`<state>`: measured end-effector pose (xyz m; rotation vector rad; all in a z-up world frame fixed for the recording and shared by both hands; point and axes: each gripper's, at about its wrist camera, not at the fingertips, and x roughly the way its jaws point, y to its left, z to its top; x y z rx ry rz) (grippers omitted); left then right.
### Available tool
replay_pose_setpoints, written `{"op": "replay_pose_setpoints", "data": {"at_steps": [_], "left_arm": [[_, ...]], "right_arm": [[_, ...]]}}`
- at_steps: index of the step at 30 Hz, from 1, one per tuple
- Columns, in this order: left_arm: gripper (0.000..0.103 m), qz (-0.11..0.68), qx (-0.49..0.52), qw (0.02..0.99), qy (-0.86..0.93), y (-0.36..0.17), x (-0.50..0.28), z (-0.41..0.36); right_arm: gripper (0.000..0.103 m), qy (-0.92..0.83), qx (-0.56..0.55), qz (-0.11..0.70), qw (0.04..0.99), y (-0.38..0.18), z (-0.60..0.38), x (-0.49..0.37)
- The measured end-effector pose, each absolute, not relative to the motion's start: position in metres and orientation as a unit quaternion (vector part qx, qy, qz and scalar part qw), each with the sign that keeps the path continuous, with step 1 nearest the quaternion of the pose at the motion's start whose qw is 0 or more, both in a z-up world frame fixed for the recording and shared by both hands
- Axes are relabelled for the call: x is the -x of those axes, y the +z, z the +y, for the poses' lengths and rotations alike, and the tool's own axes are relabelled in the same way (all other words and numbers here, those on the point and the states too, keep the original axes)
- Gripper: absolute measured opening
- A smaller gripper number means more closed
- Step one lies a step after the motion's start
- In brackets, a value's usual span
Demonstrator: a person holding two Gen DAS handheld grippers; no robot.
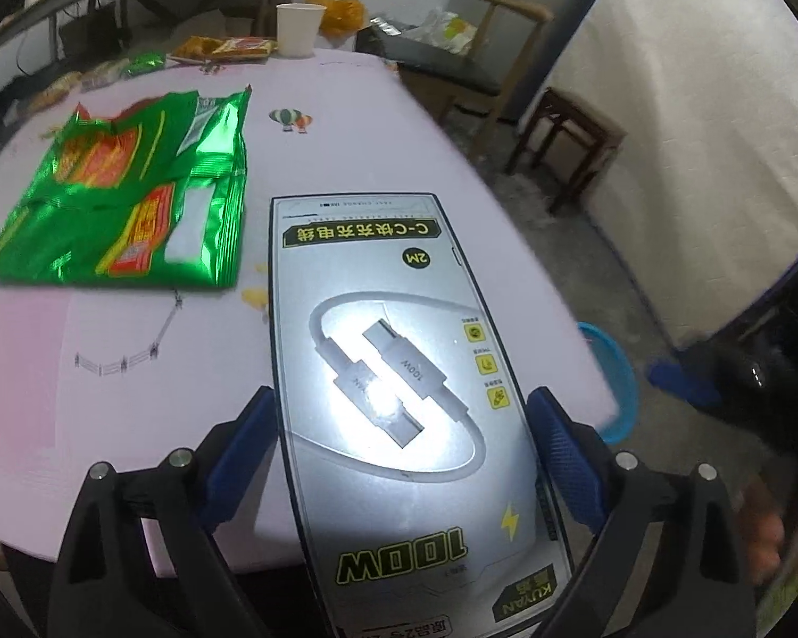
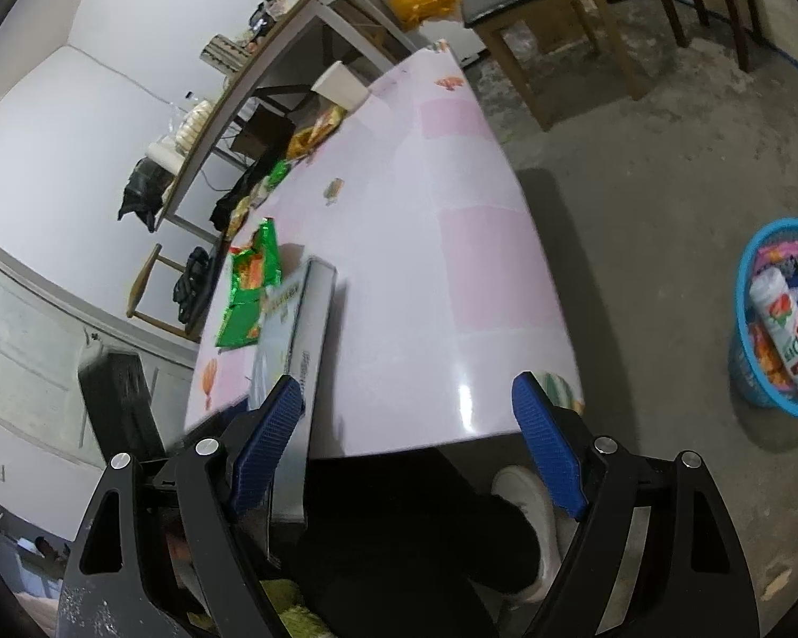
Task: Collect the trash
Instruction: 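Grasp the silver cable box with the left gripper and lift it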
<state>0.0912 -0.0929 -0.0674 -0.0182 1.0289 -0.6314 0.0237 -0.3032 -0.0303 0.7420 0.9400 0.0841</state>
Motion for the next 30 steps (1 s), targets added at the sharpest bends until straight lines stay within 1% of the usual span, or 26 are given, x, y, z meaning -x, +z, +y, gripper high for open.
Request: {"op": "replay_pose_setpoints", "data": {"at_steps": [7,10,13,18,24,26,30], "left_arm": [[0.091,0.467,0.055,0.827,-0.308,-0.059,-0.054,-0.033],[0.091,0.453,0.073,0.836,-0.3,-0.053,-0.044,-0.004],[0.091,0.435,0.098,0.851,-0.278,-0.048,-0.044,0.027],[0.091,0.409,0.13,0.875,-0.222,-0.047,-0.065,0.069],[0.091,0.401,0.151,0.884,-0.185,-0.054,-0.101,0.093],[0.091,0.4,0.158,0.885,-0.179,-0.056,-0.109,0.097],[0.091,0.4,0.164,0.886,-0.17,-0.06,-0.117,0.106]], "right_arm": [[0.078,0.088,-0.344,0.448,0.821,-0.018,-0.277,-0.069],[0.078,0.121,-0.352,0.464,0.804,-0.024,-0.259,-0.099],[0.078,0.148,-0.37,0.488,0.777,-0.042,-0.238,-0.134],[0.077,0.158,-0.383,0.517,0.749,-0.069,-0.209,-0.182],[0.074,0.164,-0.383,0.506,0.755,-0.073,-0.198,-0.224],[0.072,0.169,-0.373,0.51,0.757,-0.075,-0.191,-0.235],[0.063,0.19,-0.346,0.516,0.76,-0.079,-0.171,-0.25]]}}
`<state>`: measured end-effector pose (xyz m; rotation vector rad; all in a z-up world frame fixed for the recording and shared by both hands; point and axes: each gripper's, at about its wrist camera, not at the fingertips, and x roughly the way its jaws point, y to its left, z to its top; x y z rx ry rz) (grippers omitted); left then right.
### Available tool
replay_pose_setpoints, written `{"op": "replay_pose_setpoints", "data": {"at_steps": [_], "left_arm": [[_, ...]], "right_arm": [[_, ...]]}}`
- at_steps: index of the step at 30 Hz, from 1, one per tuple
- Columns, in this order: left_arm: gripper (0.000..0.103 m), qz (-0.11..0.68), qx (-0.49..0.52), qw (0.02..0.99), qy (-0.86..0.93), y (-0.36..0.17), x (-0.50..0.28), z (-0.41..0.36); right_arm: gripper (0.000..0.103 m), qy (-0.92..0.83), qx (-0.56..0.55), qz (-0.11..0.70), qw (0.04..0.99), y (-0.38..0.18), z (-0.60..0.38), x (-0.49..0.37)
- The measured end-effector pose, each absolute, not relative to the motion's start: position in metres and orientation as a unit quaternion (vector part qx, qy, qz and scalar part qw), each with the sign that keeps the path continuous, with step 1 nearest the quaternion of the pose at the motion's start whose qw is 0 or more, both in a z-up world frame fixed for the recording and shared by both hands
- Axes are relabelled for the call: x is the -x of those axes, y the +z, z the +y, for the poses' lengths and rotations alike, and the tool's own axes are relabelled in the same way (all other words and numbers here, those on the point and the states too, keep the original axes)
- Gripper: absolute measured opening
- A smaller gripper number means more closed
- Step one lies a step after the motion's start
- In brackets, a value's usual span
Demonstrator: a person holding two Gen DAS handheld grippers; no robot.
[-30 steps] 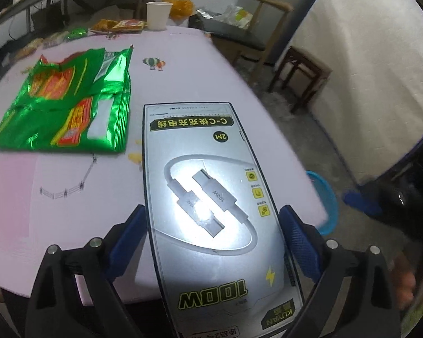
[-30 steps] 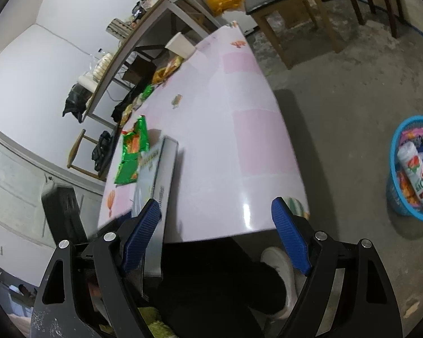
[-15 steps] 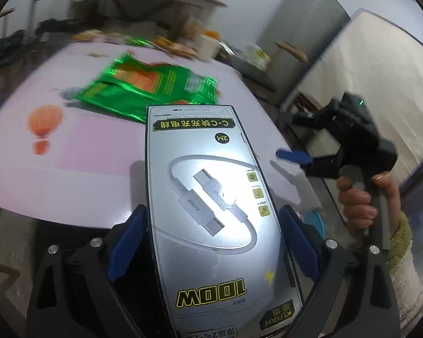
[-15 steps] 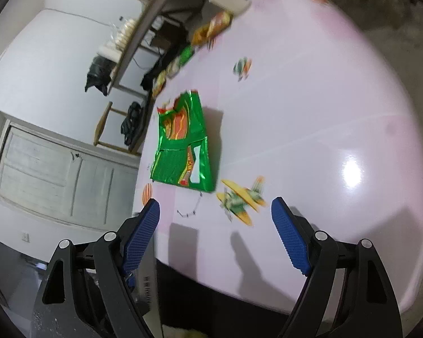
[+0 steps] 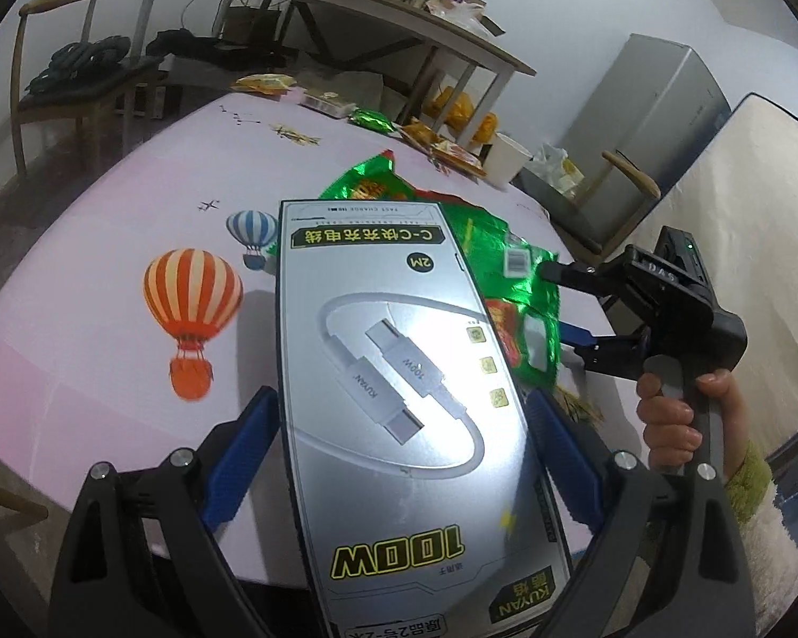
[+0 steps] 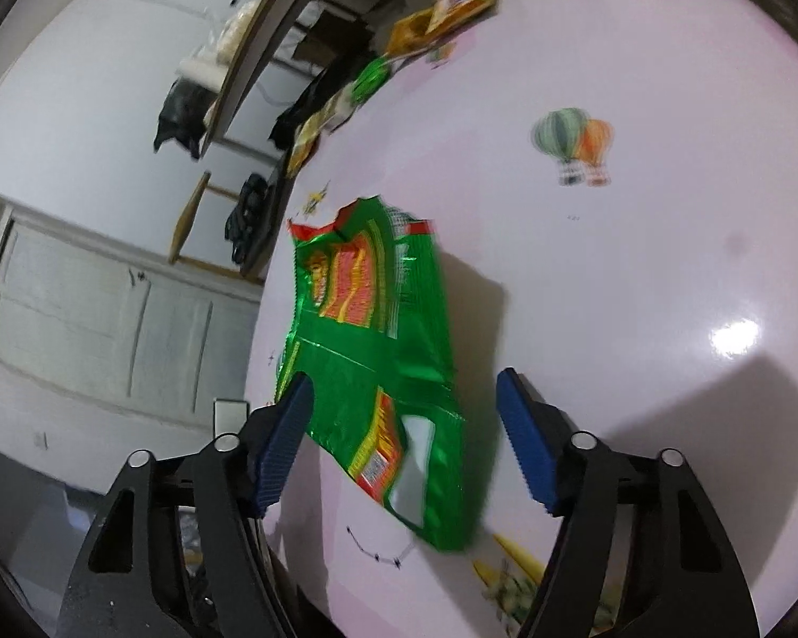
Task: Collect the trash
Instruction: 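Grasp the silver cable box with the left gripper and lift it, then grasp the green chip bag with the right gripper while the left gripper holds the box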
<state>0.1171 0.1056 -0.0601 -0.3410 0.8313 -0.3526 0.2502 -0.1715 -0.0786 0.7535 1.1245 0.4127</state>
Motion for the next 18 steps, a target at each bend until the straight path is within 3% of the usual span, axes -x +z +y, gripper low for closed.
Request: {"op": "replay_pose_setpoints", "data": {"at_steps": [5,10,18], "left_arm": [[0.091,0.403,0.175,0.883,-0.165,-0.065,-0.124,0.111],[0.091,0.409,0.182,0.88,-0.159,-0.068,-0.124,0.112],[0.091,0.395,0.193,0.884,-0.161,-0.061,-0.121,0.116]], "right_arm": [[0.052,0.214,-0.319,0.525,0.759,-0.079,-0.152,-0.261],[0.019,0.203,-0.298,0.542,0.759,-0.082,-0.147,-0.26],[0.009,0.188,-0.283,0.51,0.791,-0.065,-0.15,-0.241]]}}
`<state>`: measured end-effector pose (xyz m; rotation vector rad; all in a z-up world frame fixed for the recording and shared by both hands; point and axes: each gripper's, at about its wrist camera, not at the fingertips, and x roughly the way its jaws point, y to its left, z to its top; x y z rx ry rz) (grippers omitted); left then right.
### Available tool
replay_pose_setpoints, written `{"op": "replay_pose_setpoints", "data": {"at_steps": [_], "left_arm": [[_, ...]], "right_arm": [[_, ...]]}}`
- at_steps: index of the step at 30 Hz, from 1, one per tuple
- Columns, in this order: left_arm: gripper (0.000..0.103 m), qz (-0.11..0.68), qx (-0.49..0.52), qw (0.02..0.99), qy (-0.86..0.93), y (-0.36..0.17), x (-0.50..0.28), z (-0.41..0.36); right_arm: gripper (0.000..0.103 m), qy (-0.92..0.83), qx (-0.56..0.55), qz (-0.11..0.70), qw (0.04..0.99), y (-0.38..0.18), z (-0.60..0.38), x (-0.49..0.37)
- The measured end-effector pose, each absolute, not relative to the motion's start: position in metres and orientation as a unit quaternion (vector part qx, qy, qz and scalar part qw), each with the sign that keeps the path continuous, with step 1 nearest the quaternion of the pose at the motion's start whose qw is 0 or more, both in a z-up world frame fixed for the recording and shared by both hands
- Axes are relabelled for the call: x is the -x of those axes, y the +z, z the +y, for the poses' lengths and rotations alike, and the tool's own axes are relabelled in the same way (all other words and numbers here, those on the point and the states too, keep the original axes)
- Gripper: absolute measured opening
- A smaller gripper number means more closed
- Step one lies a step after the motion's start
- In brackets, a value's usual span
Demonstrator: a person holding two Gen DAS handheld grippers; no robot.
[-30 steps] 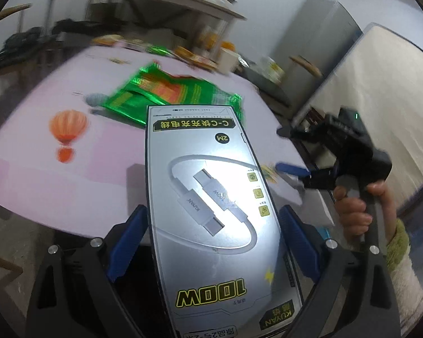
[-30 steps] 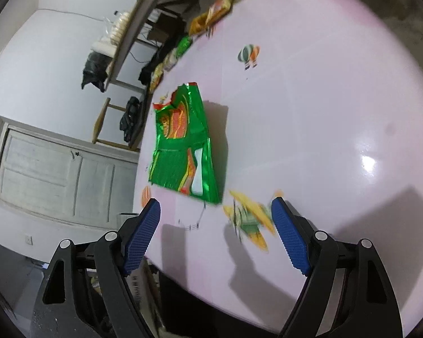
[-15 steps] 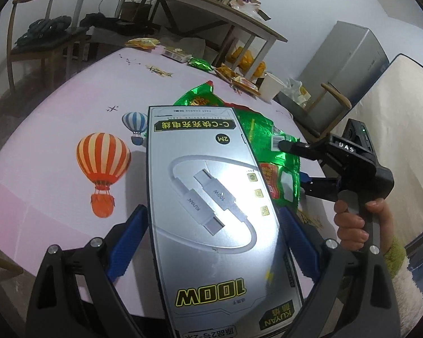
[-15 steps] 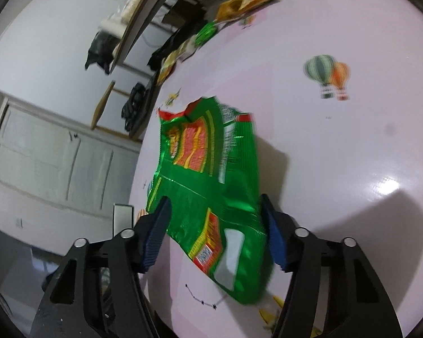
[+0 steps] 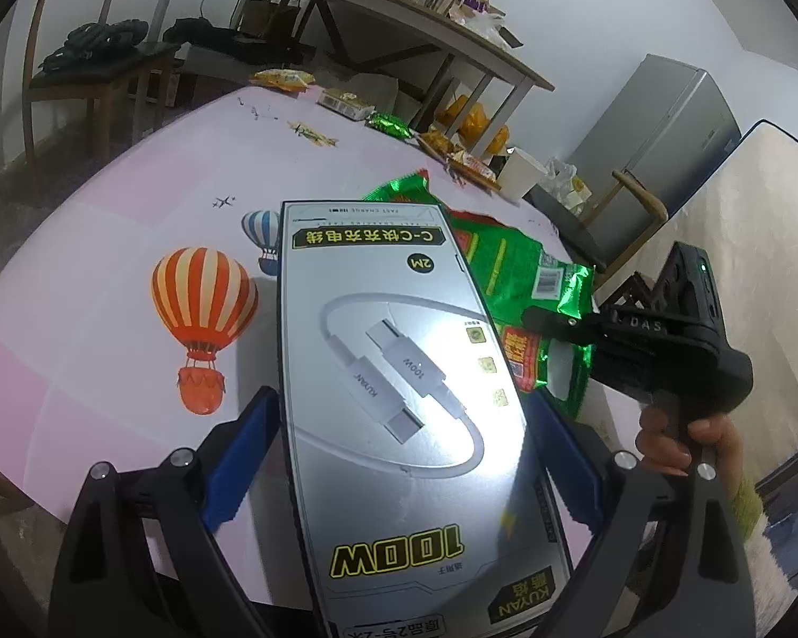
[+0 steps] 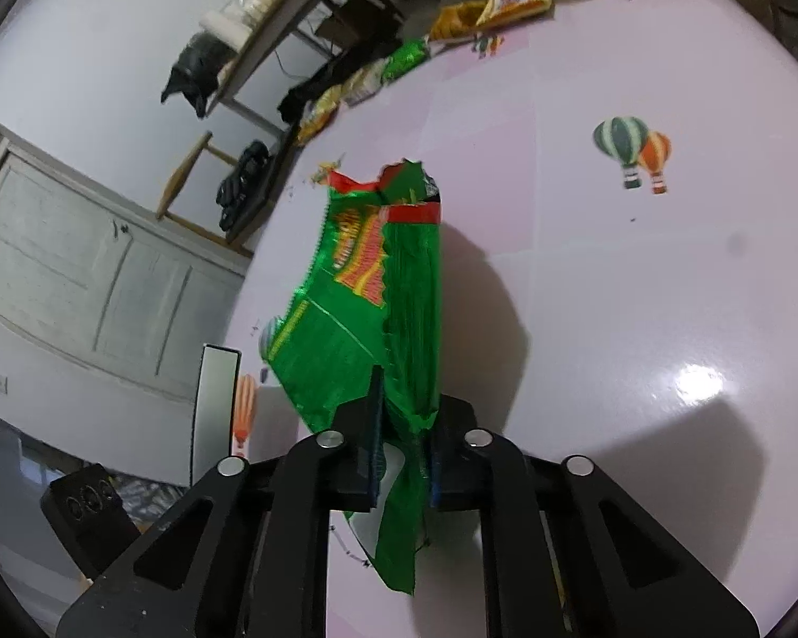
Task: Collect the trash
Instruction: 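Grasp the green chip bag with the right gripper while the left gripper holds the box, then carry the green bag and cable box toward the wastebasket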
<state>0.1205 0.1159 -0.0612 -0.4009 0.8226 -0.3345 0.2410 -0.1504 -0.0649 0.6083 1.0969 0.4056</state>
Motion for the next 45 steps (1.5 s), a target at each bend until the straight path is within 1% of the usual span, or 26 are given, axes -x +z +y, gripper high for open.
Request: {"op": "replay_pose_setpoints", "data": {"at_steps": [1,9,17,21,24,27,30,32,36,39,45], "left_arm": [[0.091,0.393,0.193,0.884,-0.161,-0.06,-0.12,0.117],[0.091,0.372,0.194,0.891,-0.172,-0.041,-0.109,0.114],[0.091,0.352,0.174,0.897,-0.201,-0.012,-0.097,0.091],[0.091,0.342,0.159,0.895,-0.236,0.003,-0.09,0.065],[0.091,0.339,0.153,0.888,-0.27,0.013,-0.087,0.04],[0.091,0.341,0.142,0.877,-0.307,0.023,-0.086,0.008],[0.091,0.347,0.129,0.865,-0.338,0.03,-0.084,-0.025],[0.091,0.349,0.119,0.86,-0.353,0.034,-0.081,-0.046],[0.091,0.358,0.1,0.847,-0.379,0.036,-0.075,-0.085],[0.091,0.366,0.086,0.839,-0.394,0.036,-0.073,-0.112],[0.091,0.385,0.056,0.817,-0.425,0.032,-0.072,-0.164]], "right_arm": [[0.007,0.187,-0.292,0.504,0.791,-0.063,-0.153,-0.241],[0.003,0.175,-0.347,0.448,0.805,-0.043,-0.192,-0.215],[0.002,0.138,-0.389,0.378,0.829,-0.01,-0.249,-0.156],[0.002,0.094,-0.411,0.324,0.847,0.018,-0.301,-0.101],[0.002,0.031,-0.422,0.275,0.863,0.039,-0.35,-0.04],[0.002,-0.028,-0.435,0.24,0.867,0.045,-0.39,0.018],[0.002,-0.092,-0.461,0.212,0.857,0.033,-0.426,0.08],[0.002,-0.145,-0.481,0.2,0.841,0.014,-0.447,0.12],[0.003,-0.22,-0.519,0.192,0.803,-0.029,-0.469,0.165],[0.003,-0.253,-0.564,0.192,0.762,-0.078,-0.483,0.179],[0.003,-0.285,-0.613,0.216,0.704,-0.152,-0.518,0.182]]}}
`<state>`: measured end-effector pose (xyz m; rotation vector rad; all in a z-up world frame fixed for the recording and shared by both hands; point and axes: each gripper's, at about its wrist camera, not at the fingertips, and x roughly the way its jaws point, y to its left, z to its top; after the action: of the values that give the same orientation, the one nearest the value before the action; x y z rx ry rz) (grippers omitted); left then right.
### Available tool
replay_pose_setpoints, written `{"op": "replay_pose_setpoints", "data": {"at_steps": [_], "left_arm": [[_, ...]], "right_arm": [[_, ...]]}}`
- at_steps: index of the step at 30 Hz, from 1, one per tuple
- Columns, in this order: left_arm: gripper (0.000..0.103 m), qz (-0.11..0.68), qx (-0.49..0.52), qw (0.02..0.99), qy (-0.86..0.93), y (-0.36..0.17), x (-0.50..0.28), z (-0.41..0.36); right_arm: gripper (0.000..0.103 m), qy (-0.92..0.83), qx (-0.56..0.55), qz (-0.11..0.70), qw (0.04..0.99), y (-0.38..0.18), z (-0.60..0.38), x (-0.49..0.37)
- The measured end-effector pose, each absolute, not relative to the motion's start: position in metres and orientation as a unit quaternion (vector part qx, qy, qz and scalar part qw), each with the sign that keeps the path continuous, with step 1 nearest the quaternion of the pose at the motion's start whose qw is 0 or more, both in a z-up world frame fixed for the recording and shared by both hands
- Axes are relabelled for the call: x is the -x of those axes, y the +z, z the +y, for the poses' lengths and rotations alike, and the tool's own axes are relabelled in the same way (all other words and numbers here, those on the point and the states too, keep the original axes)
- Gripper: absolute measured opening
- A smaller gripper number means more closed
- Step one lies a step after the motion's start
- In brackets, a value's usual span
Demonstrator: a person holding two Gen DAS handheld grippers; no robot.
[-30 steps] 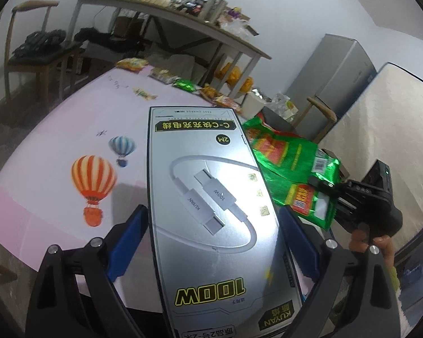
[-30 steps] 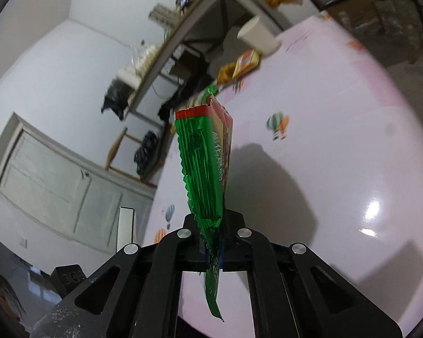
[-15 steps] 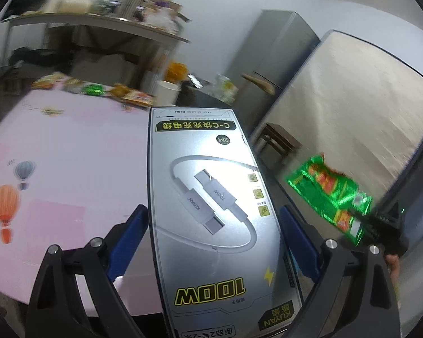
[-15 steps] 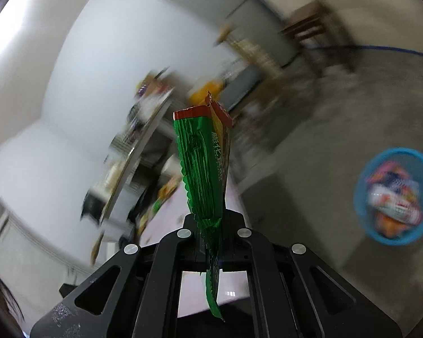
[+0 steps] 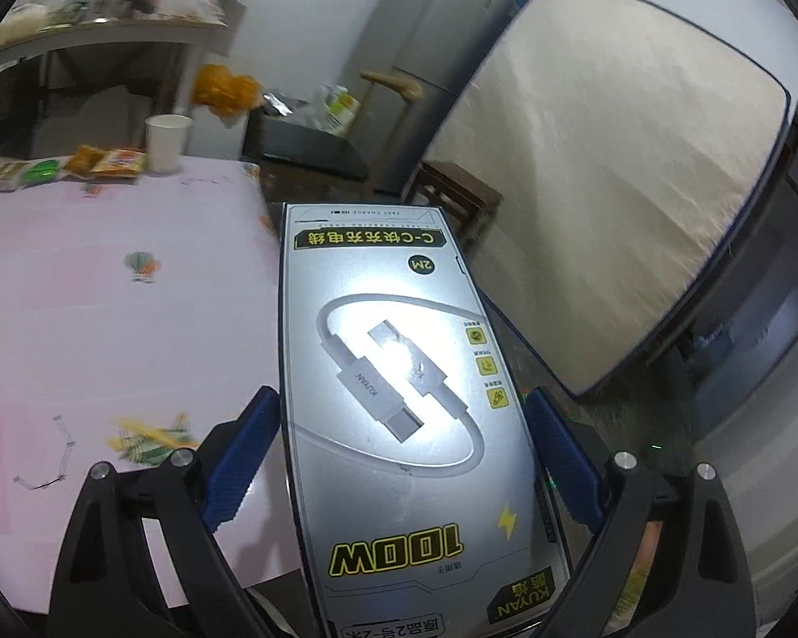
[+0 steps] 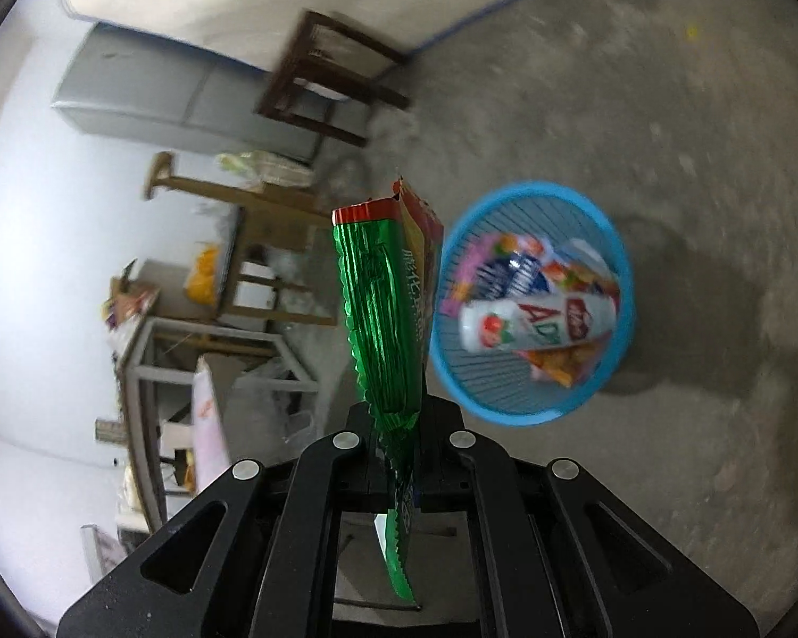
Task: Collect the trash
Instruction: 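Carry the green bag and cable box toward the wastebasket, then open both grippers to drop the green bag and cable box into the wastebasket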
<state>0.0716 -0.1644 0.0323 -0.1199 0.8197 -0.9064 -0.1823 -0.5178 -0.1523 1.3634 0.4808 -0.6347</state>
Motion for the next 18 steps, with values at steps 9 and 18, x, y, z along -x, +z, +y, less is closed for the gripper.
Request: {"op": "replay_pose_setpoints", "data": {"at_steps": [9,18], "left_arm": [[0.091,0.41,0.019,0.788,-0.46,0.016,-0.072,-0.231],[0.091,0.469,-0.006,0.738,-0.485,-0.024,-0.072,-0.317]], "right_arm": [[0.053,-0.356,-0.626,0.302,0.625,-0.264,-0.577,0.148],[0.073,-0.406,-0.564,0.338,0.635,-0.262,-0.574,0.17]]}}
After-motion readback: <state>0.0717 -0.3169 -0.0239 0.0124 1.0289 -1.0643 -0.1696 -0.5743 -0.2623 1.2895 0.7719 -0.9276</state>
